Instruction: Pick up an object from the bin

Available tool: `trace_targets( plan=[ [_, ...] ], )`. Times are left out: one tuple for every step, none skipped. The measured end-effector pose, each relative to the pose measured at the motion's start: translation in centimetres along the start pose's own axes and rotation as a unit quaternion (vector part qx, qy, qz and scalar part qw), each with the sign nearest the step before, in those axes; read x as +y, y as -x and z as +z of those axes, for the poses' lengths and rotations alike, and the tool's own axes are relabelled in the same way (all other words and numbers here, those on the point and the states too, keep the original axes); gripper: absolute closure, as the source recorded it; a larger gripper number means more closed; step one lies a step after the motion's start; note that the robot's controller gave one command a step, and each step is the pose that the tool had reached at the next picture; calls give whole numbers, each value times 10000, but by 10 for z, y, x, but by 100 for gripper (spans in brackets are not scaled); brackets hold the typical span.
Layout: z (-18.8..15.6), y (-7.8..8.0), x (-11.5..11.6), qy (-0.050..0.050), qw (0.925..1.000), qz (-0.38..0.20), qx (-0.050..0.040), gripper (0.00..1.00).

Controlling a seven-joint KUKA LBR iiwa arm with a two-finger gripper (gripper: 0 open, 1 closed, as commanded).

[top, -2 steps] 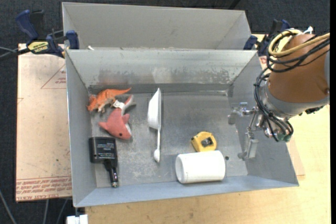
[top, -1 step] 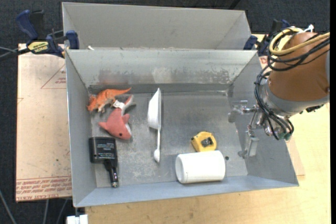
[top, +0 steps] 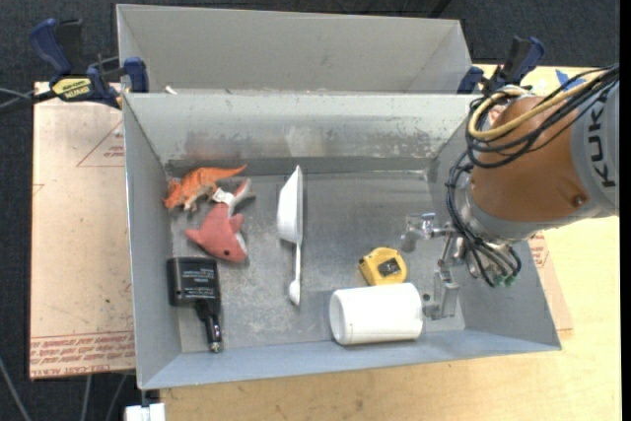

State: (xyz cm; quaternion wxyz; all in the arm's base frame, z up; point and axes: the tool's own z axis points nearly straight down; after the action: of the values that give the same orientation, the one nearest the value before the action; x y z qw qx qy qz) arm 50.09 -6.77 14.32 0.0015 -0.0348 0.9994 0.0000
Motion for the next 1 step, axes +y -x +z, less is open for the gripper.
trace_targets(
  plan=[
    [25,-13,46,10,10000,-59,20,0]
  ],
)
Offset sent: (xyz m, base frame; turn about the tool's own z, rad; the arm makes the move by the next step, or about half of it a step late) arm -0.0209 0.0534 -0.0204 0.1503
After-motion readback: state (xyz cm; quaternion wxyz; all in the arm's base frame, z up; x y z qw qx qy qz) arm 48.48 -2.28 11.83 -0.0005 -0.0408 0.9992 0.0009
